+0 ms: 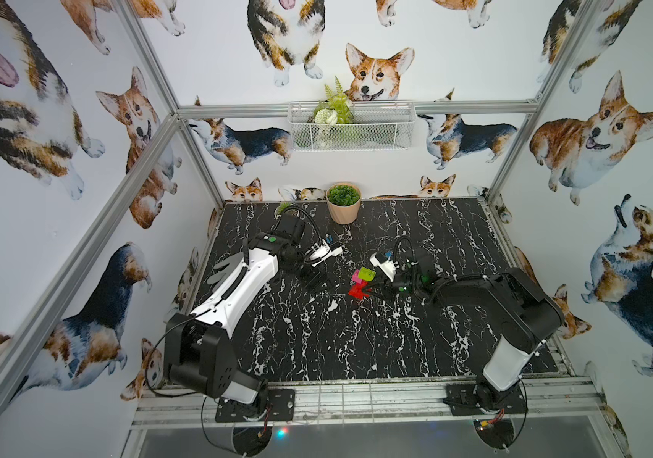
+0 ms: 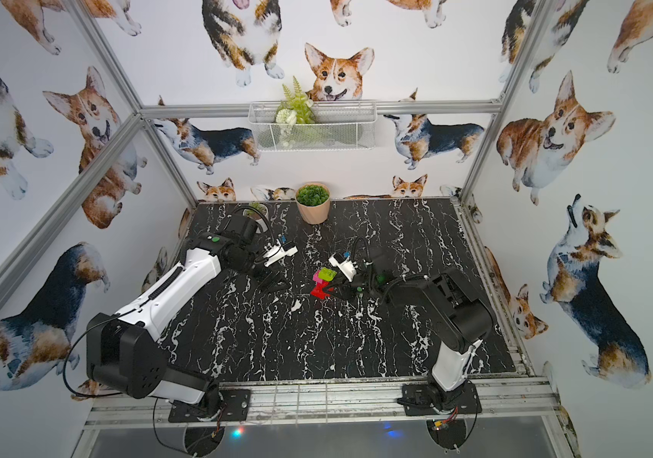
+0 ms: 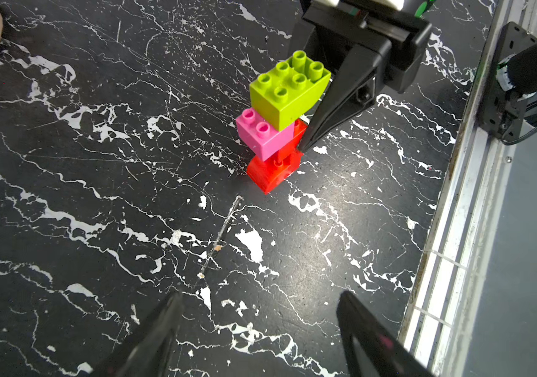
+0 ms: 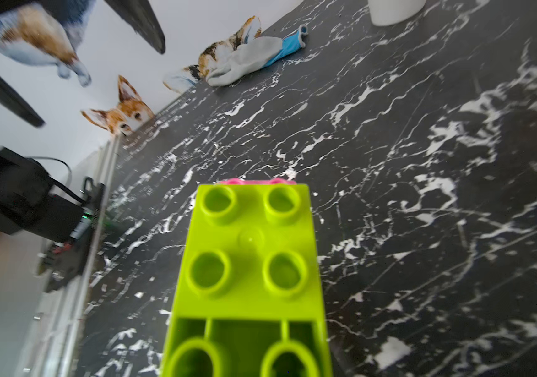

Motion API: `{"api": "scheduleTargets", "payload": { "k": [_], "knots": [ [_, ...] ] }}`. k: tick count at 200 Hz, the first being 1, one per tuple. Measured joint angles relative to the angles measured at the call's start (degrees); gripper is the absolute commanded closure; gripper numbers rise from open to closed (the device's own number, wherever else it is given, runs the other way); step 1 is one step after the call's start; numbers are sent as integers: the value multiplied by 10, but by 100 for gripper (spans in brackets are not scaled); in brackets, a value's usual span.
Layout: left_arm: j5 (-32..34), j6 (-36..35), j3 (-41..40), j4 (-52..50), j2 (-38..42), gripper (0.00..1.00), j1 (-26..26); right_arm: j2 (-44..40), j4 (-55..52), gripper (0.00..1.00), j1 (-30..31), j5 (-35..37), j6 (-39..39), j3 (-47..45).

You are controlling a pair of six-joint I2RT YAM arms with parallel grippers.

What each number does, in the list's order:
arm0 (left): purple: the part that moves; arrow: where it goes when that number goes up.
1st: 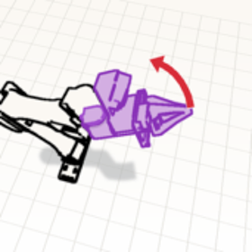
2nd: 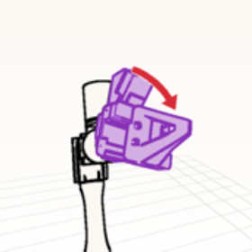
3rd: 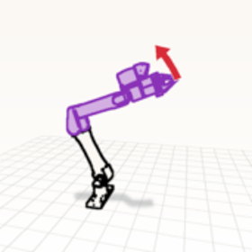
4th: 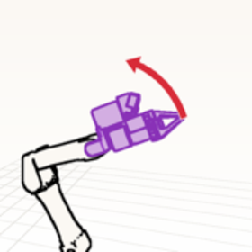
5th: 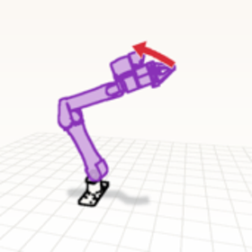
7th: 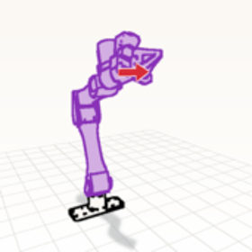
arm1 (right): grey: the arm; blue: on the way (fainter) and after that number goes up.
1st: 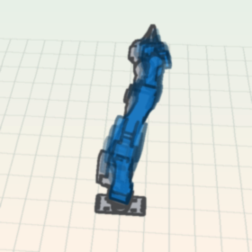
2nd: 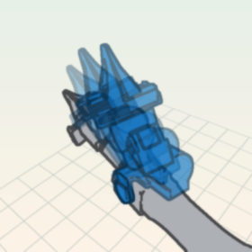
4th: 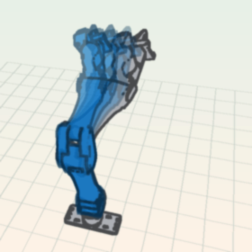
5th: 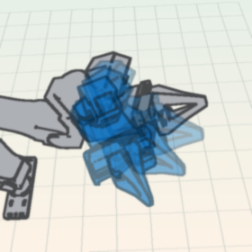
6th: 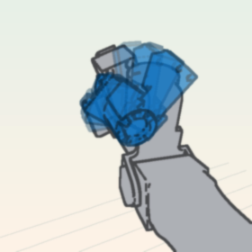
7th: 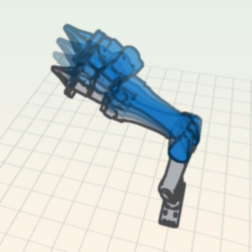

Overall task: Assemble the letter s with lego
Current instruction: Adjust the lego brick at the center of the board.

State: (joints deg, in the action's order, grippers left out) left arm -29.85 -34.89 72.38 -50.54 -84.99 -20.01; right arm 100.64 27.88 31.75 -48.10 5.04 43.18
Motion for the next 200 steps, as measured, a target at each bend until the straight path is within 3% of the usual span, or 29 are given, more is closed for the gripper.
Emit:
{"api": "scheduleTargets", "payload": {
  "k": [33,114,200],
  "knots": [
    [-4,6,-4,1,9,22,12,23,-67,68,0,-68,89,40],
    [-10,8,-18,0,17,22,25,110,-254,65,0,-137,144,154],
    [-11,8,-28,0,23,22,31,171,-280,62,-8,-167,195,173]
  ]
}}
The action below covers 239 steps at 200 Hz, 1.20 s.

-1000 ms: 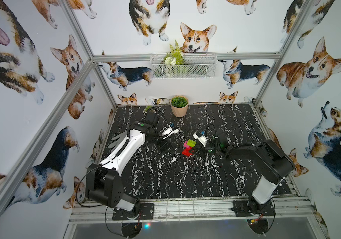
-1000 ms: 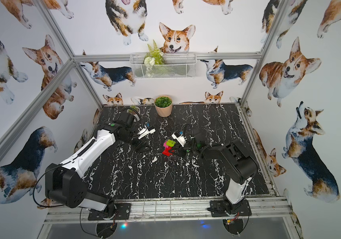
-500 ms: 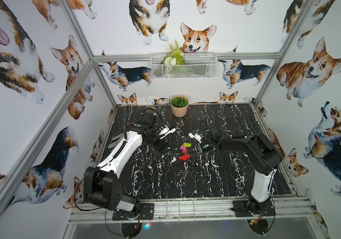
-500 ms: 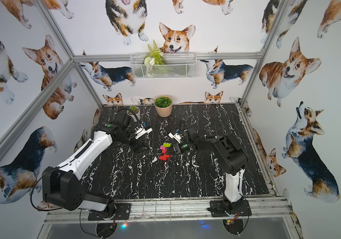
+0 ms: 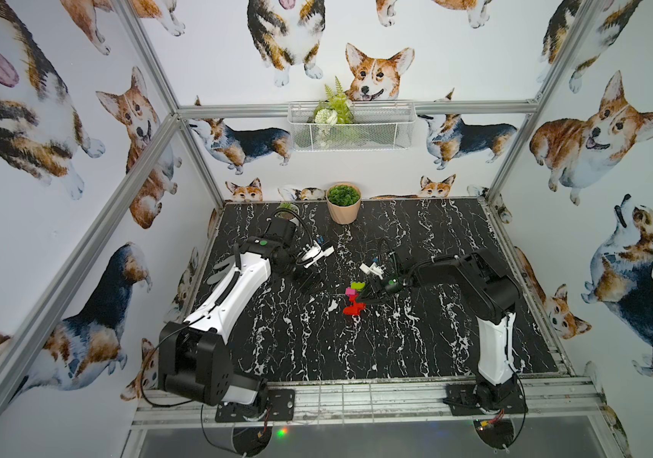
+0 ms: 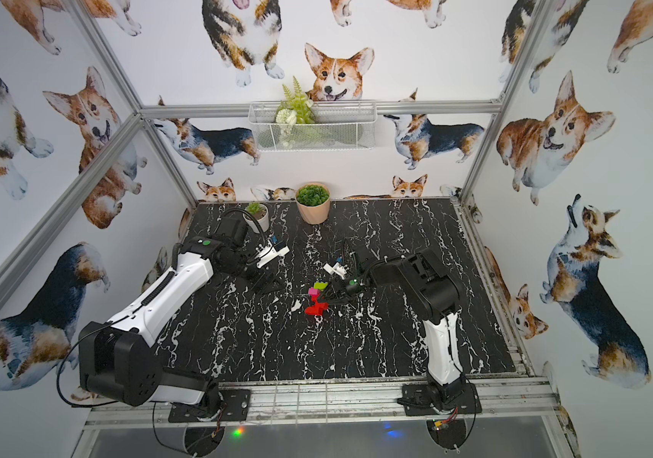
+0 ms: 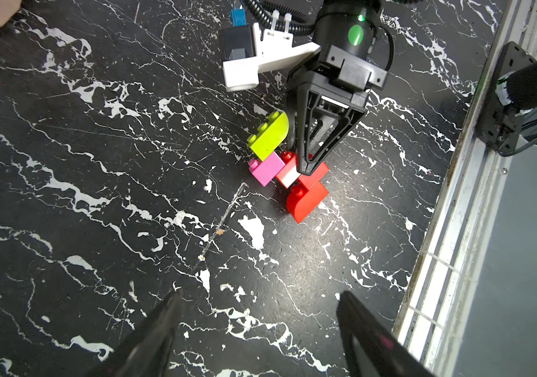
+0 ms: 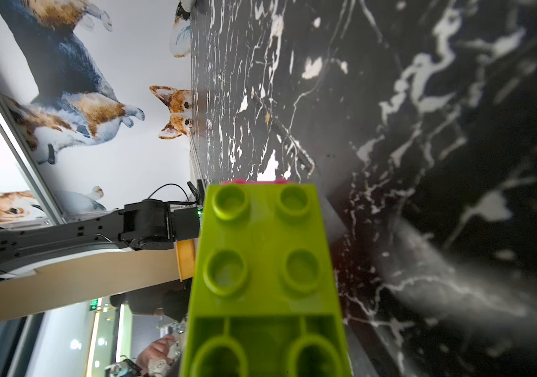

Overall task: Assemble the letter s with lego
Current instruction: Adjust the lego brick at the center of the board, then reset both arms

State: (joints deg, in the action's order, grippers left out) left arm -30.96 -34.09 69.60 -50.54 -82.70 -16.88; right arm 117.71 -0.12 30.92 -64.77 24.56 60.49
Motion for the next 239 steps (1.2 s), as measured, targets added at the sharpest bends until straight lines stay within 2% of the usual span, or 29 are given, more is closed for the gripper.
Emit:
{"api": "scheduleTargets", "payload": {
  "k": [41,81,122,133,188,193,196,198,214,216,217,218,239],
  "knots": [
    [-2,0,0,0,-1,22,0,14,3,58,-6,-5,26,3],
    [-4,0,0,0,-6,22,1,18,17,46,-14,-9,43,-3],
    [-4,0,9,-5,-12,22,1,5,40,38,-31,-21,55,-28],
    [-2,0,12,-5,-13,22,1,-4,35,30,-40,-23,53,-37],
    [50,23,11,5,-9,18,12,-62,-61,20,-90,12,-26,-59],
    [57,31,7,13,-5,15,17,-68,-74,19,-96,19,-38,-58],
    [63,38,3,18,-2,5,21,-72,-83,19,-101,23,-45,-57],
    [66,42,1,20,0,1,23,-74,-87,18,-102,24,-49,-57],
    [89,81,-38,62,32,0,51,-113,-132,15,-130,50,-92,-58],
    [93,94,-49,73,40,0,58,-116,-133,5,-132,50,-95,-58],
    [93,94,-49,73,40,0,58,-120,-134,5,-135,51,-97,-58],
    [94,102,-54,78,44,0,61,-124,-136,1,-138,52,-99,-59],
    [119,160,-123,144,91,0,105,-186,-134,0,-192,90,-129,-69]
  ]
}}
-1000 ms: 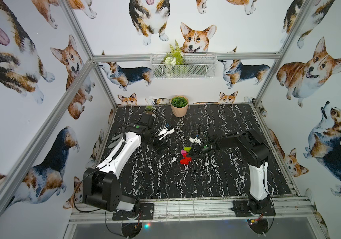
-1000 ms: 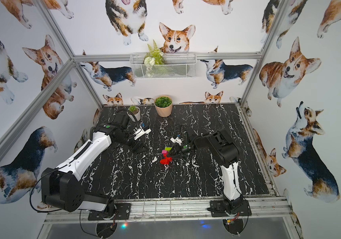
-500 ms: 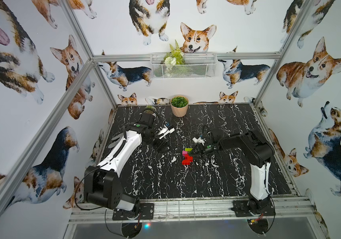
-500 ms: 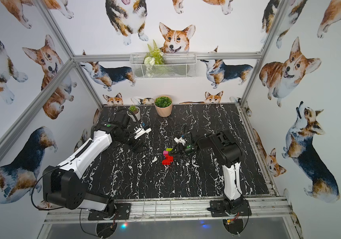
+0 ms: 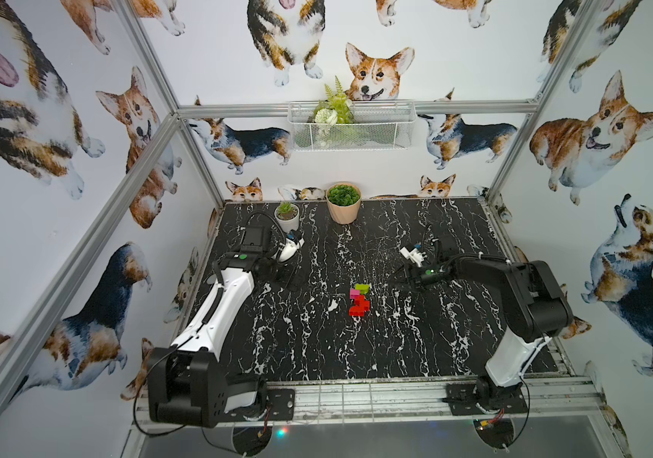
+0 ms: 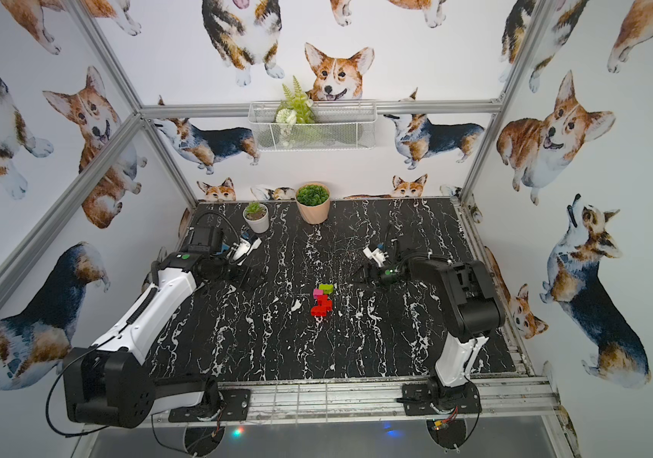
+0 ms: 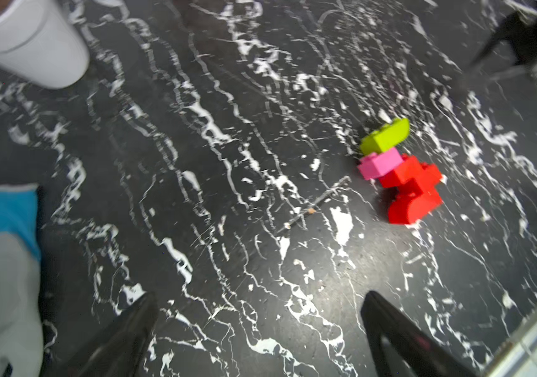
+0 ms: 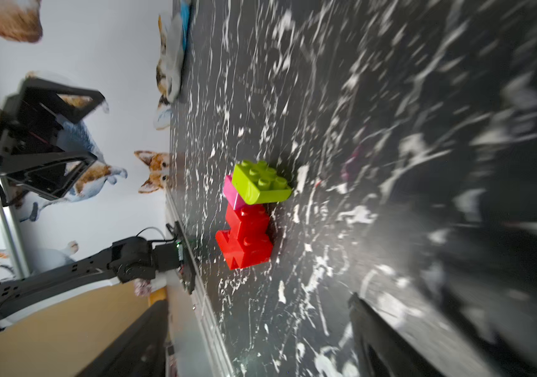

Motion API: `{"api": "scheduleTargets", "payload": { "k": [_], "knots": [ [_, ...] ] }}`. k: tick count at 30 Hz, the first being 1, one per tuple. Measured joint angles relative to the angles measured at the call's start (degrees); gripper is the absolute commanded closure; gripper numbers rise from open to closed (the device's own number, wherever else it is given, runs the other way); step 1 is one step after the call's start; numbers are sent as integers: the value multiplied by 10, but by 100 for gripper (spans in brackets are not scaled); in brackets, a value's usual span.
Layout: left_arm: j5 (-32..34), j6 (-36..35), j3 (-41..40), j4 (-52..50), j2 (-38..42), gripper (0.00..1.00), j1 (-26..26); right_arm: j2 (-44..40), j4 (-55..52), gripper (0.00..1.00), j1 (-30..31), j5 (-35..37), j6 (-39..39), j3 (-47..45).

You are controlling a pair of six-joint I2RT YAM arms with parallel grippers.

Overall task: Assemble the letter s with lego
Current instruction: Reset both arms

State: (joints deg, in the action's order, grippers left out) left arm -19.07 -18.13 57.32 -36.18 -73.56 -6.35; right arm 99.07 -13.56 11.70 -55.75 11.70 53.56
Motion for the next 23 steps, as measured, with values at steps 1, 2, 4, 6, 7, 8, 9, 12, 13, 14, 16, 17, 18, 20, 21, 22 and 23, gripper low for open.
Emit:
{"api": "scheduleTargets", "payload": {
  "k": [1,2,4,6,7,8,9,12,13,14,16,17,18,20,21,22,23],
  "knots": [
    [5,11,-16,17,8,0,7,-15,1,0,-14,13,-3,-3],
    [11,26,-37,43,17,0,18,-40,7,0,-36,31,-12,-10],
    [26,54,-83,93,32,0,44,-79,25,0,-63,67,-19,-27],
    [54,77,-124,132,38,0,64,-127,59,0,-90,116,-26,-58],
    [73,88,-144,153,38,0,70,-148,76,0,-101,147,-28,-75],
    [95,99,-163,174,38,0,71,-164,92,0,-107,175,-31,-89],
    [112,108,-181,200,38,0,74,-177,109,0,-110,200,-36,-103],
    [192,149,-230,277,29,0,78,-212,176,0,-111,297,-51,-159],
    [215,160,-241,303,21,0,78,-218,193,0,-113,327,-55,-176],
    [229,169,-244,321,13,0,78,-220,202,0,-115,352,-59,-187],
    [253,183,-245,361,-1,0,78,-224,238,0,-118,387,-63,-210],
    [264,190,-245,381,-10,0,78,-229,253,0,-118,401,-64,-223],
    [278,200,-241,397,-23,0,78,-233,268,0,-117,413,-68,-236],
    [295,213,-239,428,-44,0,76,-233,299,0,-117,435,-70,-252],
    [302,214,-240,438,-49,0,73,-233,309,0,-117,441,-70,-257],
    [305,216,-242,449,-53,0,69,-233,323,0,-117,453,-70,-263],
    [307,216,-241,452,-54,0,66,-234,333,0,-117,460,-71,-267]
  ]
}}
